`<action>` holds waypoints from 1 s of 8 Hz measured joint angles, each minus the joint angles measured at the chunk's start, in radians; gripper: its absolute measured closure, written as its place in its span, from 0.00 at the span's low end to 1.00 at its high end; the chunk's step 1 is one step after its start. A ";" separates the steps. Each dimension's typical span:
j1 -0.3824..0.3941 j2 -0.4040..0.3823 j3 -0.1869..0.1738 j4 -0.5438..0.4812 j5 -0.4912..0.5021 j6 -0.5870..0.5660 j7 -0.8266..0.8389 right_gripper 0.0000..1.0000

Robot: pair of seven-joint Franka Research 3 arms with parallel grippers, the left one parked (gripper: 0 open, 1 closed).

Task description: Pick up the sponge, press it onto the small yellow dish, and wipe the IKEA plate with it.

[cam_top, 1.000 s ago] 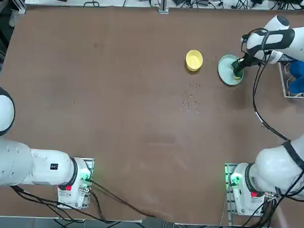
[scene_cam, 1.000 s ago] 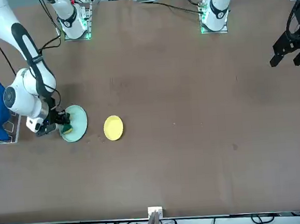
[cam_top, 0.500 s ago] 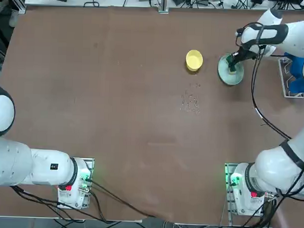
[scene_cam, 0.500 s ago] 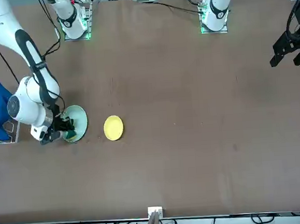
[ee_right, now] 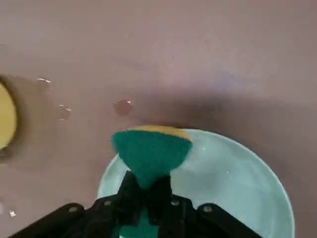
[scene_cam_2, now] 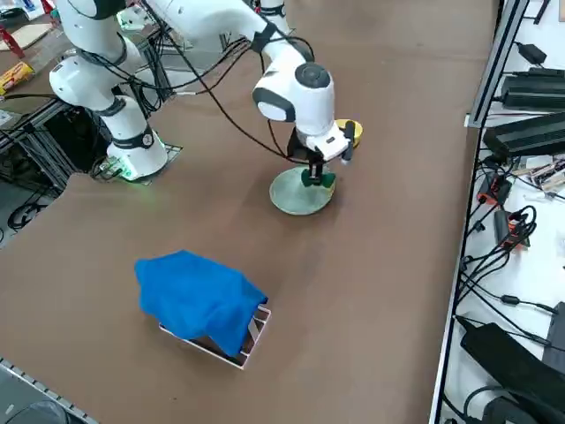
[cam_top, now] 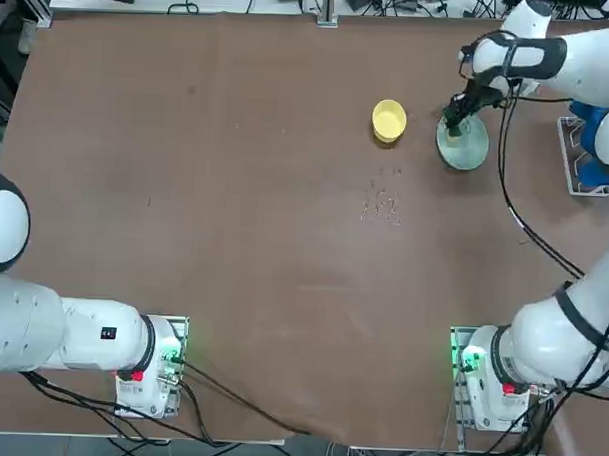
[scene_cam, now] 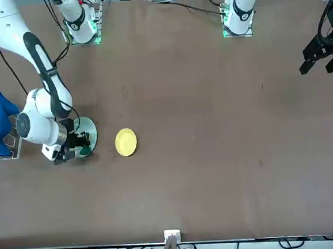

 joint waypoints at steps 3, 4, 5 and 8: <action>0.006 -0.114 0.001 0.018 0.001 -0.163 0.038 0.91; 0.010 -0.165 0.002 0.015 0.001 -0.218 0.063 0.91; 0.021 -0.217 0.002 -0.005 0.002 -0.246 0.089 0.91; 0.090 -0.339 0.007 -0.152 0.051 -0.200 0.163 0.91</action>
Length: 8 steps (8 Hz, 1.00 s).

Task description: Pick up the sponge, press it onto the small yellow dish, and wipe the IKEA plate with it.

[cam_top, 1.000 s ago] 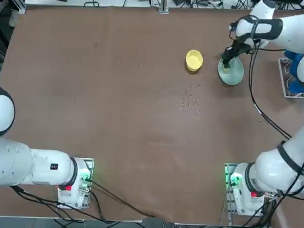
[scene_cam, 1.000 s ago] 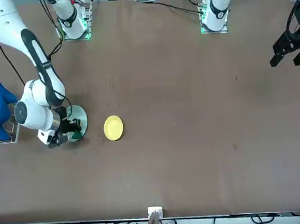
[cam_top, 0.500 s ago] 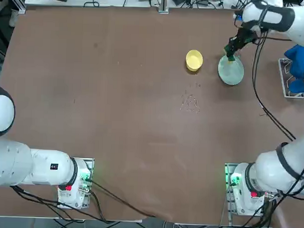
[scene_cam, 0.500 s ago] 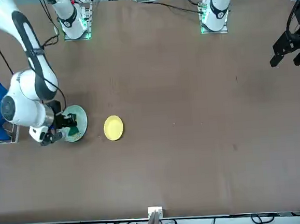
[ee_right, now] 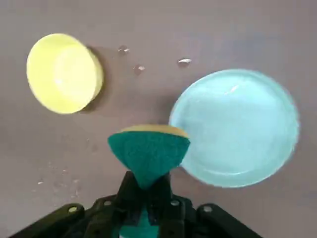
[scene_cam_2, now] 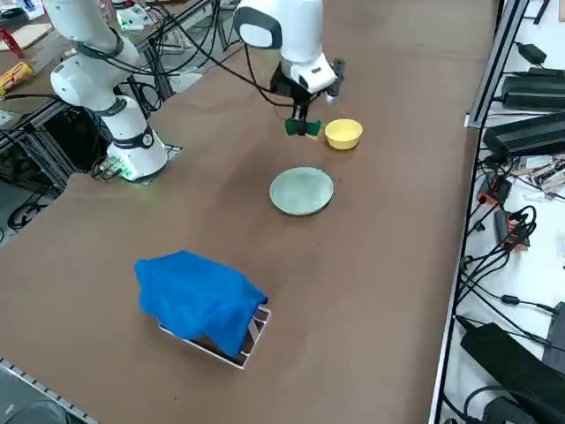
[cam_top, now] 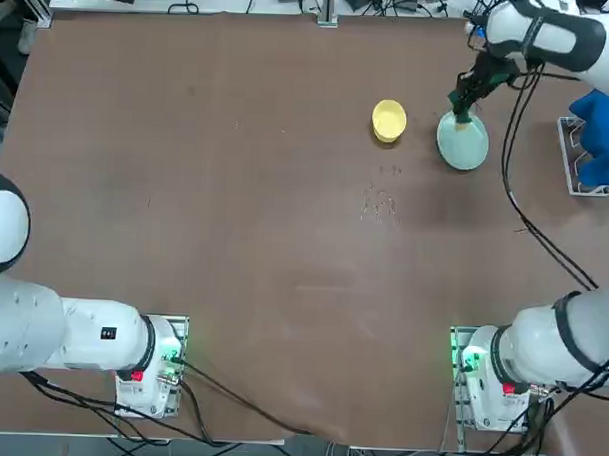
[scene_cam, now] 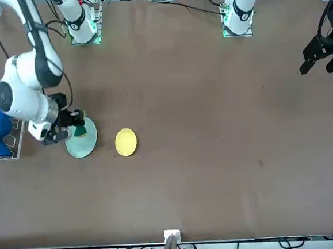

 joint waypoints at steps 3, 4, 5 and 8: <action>0.117 -0.064 0.003 -0.144 0.037 0.103 0.108 0.92; 0.157 -0.071 0.003 -0.178 0.039 0.144 0.160 0.92; 0.199 -0.073 0.003 -0.212 0.040 0.200 0.212 0.92; 0.346 -0.061 0.004 -0.313 0.043 0.401 0.433 0.92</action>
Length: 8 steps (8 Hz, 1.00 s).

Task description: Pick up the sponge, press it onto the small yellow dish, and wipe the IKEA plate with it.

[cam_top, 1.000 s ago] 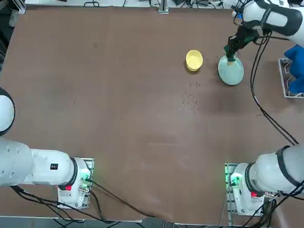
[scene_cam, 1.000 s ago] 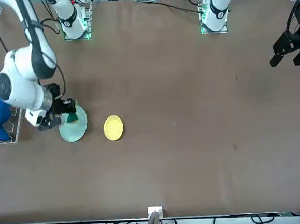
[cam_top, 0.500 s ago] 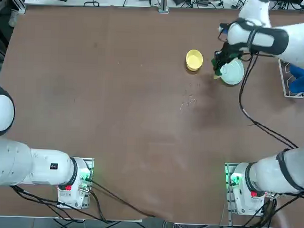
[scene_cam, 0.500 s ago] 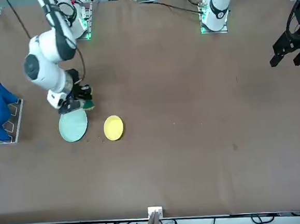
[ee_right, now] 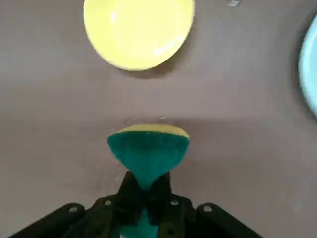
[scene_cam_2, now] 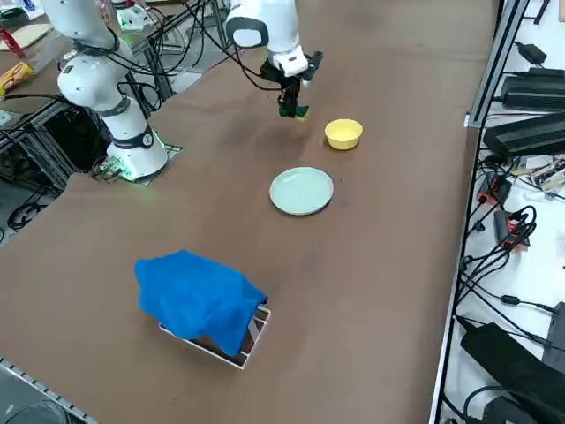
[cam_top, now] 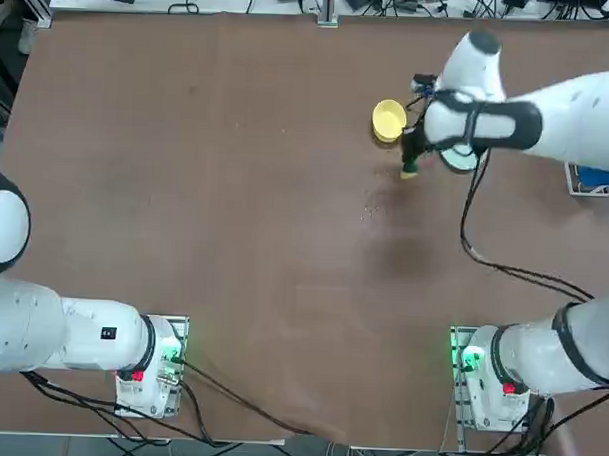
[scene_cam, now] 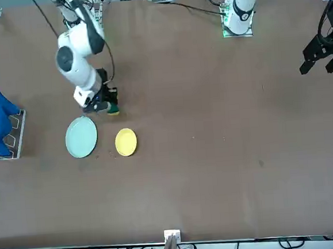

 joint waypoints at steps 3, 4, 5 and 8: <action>0.098 0.044 0.000 -0.052 0.000 0.151 0.098 0.92; 0.122 0.073 -0.001 -0.068 0.000 0.204 0.108 0.92; 0.144 0.107 -0.001 -0.078 0.000 0.242 0.110 0.92; 0.182 0.173 -0.001 -0.080 0.000 0.291 0.139 0.92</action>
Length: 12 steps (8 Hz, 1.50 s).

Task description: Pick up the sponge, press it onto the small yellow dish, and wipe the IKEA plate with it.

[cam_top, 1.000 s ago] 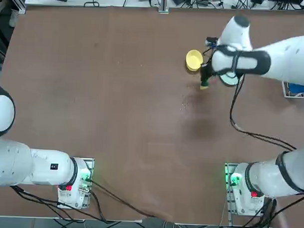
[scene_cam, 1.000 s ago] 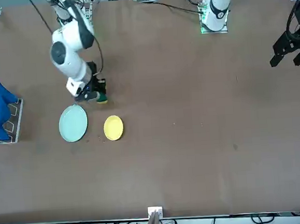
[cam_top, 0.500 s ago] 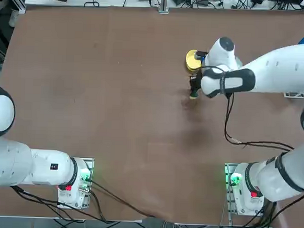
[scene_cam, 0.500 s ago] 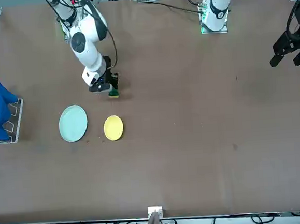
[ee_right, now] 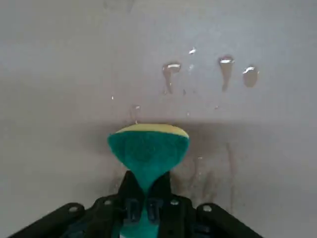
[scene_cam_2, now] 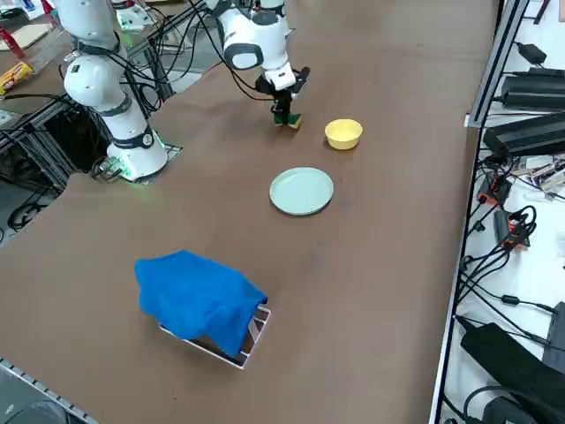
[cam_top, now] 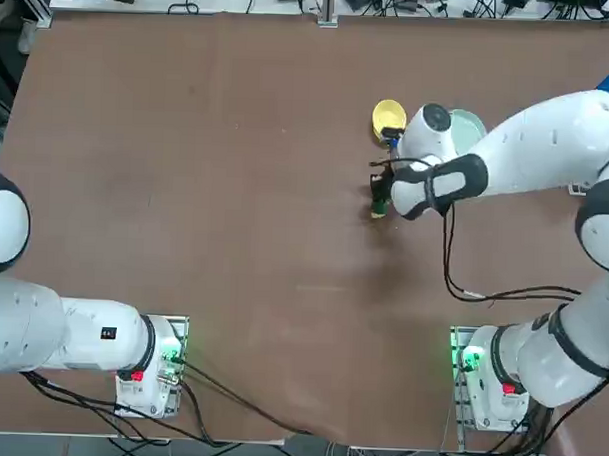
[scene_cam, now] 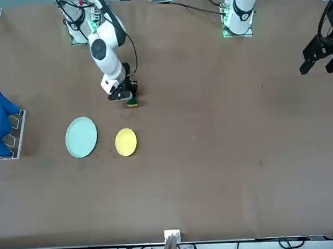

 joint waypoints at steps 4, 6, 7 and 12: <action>0.007 0.008 -0.003 0.002 0.000 0.016 0.008 0.64; 0.003 -0.010 -0.014 0.016 0.000 0.019 0.008 0.29; -0.008 -0.038 -0.020 0.024 0.000 0.008 0.008 0.12; -0.174 -0.206 -0.030 0.267 -0.004 -0.457 -0.044 0.00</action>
